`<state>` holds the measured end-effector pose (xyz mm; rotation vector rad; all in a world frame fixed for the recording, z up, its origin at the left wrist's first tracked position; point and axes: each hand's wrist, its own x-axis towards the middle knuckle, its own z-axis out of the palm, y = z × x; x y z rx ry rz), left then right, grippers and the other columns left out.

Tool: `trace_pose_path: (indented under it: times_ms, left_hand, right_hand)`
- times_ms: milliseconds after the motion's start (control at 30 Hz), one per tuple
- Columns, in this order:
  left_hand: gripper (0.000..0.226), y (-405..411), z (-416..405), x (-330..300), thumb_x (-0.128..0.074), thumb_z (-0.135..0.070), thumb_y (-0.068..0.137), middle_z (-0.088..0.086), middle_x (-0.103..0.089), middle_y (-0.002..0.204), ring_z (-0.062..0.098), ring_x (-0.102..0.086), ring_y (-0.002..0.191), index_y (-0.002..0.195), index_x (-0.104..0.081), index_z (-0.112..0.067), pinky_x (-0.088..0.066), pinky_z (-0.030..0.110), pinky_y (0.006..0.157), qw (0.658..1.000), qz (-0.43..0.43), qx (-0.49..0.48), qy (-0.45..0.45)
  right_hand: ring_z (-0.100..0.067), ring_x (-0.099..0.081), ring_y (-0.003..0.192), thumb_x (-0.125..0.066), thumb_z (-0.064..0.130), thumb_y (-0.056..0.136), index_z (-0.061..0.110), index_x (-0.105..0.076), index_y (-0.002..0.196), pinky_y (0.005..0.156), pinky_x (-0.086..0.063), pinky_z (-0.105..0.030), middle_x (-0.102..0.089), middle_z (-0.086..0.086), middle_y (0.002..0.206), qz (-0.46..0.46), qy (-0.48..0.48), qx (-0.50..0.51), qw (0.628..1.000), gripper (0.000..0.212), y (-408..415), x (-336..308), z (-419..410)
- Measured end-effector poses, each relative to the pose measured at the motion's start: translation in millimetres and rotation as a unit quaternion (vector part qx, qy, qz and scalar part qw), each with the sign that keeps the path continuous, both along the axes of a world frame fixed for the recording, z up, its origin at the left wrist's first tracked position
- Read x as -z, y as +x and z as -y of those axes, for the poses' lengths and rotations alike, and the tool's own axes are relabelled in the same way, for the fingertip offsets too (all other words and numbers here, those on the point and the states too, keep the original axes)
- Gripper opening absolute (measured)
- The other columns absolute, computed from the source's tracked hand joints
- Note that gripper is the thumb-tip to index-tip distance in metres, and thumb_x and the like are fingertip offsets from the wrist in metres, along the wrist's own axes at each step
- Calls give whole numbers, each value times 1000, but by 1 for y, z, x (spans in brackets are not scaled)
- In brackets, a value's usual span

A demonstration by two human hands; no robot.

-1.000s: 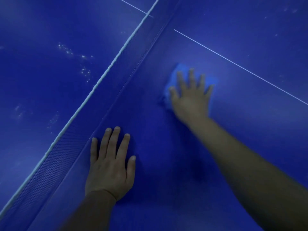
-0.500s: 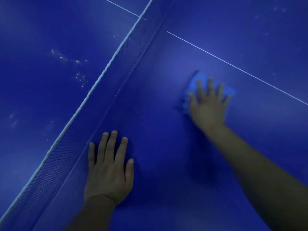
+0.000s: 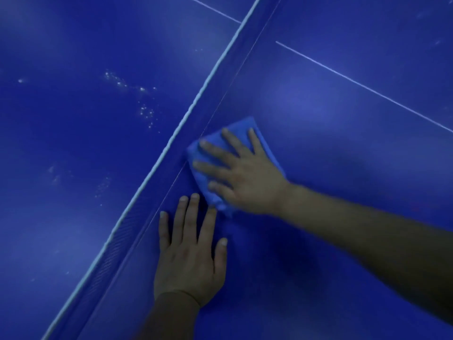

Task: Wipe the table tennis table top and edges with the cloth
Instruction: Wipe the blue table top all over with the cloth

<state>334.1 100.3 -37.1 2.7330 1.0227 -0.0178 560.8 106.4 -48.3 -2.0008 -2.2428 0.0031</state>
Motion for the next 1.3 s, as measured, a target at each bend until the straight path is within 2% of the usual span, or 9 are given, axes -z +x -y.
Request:
trace_pose_path:
  times_ms: [233, 333, 500, 667, 867, 967, 1067, 1200, 1300]
  left_hand:
    - [60, -1, 1, 1, -32, -47, 98, 15, -27, 163, 31, -18, 153, 150, -37, -16, -9, 59, 120, 1000, -12, 4, -12]
    - [60, -1, 0, 1, -32, -47, 99, 16, -30, 161, 33, -22, 152, 149, -43, -15, -10, 60, 119, 1000, -10, 7, -11]
    - [62, 0, 0, 0, -37, -46, 96, 16, -28, 162, 33, -21, 152, 149, -44, -15, -8, 58, 120, 1000, -19, 8, -8]
    - [62, -1, 0, 2, -35, -46, 96, 15, -25, 163, 31, -18, 153, 151, -38, -16, -8, 58, 120, 1000, -18, 3, -5]
    - [63, 1, -1, 2, -39, -44, 93, 17, -30, 161, 34, -22, 151, 148, -44, -14, -9, 60, 120, 1000, -9, 5, -5]
    - [63, 0, 0, 1, -35, -46, 96, 15, -25, 163, 31, -16, 154, 152, -36, -17, -6, 57, 121, 1000, -28, 5, -10]
    - [63, 0, 0, 2, -35, -46, 97, 15, -24, 164, 31, -16, 154, 153, -34, -18, -5, 57, 122, 1000, -26, 3, -15]
    - [62, 0, 0, 1, -33, -48, 97, 15, -25, 164, 32, -17, 154, 152, -33, -18, -8, 59, 121, 999, -27, 6, -17]
    - [62, -1, 0, 2, -34, -47, 97, 15, -25, 164, 32, -18, 154, 152, -34, -18, -9, 59, 120, 999, -34, 10, -13]
  right_hand:
    - [-40, -8, 153, -2, 65, 88, 39, -22, 159, 116, -8, -70, -11, 3, 169, 5, -80, 318, 945, 78, 115, -17, -59]
    - [-39, -5, 154, -6, 65, 92, 39, -14, 159, 117, -8, -68, -6, 3, 170, 3, -102, 245, 964, 73, 54, -15, -21]
    - [-44, -50, 127, -28, 70, 97, 33, -42, 152, 97, -39, -54, -43, -10, 157, 68, -62, 97, 991, 67, 86, -18, -18]
    - [-49, -10, 151, -20, 63, 99, 20, -33, 157, 117, -8, -67, -19, -7, 167, 39, -38, 274, 960, 73, 125, -20, -58]
    - [-35, -19, 152, -26, 53, 103, 18, -30, 157, 121, -6, -56, -26, -2, 165, 15, -102, -37, 994, 64, 46, -11, -1]
    - [-43, -24, 149, -18, 48, 104, 13, -30, 157, 115, -20, -63, -26, -8, 165, 51, -83, 100, 990, 65, 96, -14, -48]
    - [-42, -10, 153, -14, 45, 104, 10, -20, 160, 120, -11, -63, -14, -7, 168, -2, -96, 321, 942, 66, 118, -24, -81]
    - [-35, -16, 153, -6, 47, 98, 5, -26, 158, 121, -11, -55, -22, -10, 166, -10, -92, 229, 969, 75, 71, -18, -89]
    - [-33, -14, 154, -13, 43, 104, 7, -24, 159, 122, -12, -53, -20, -8, 167, -15, -87, 312, 946, 66, 99, -24, -103]
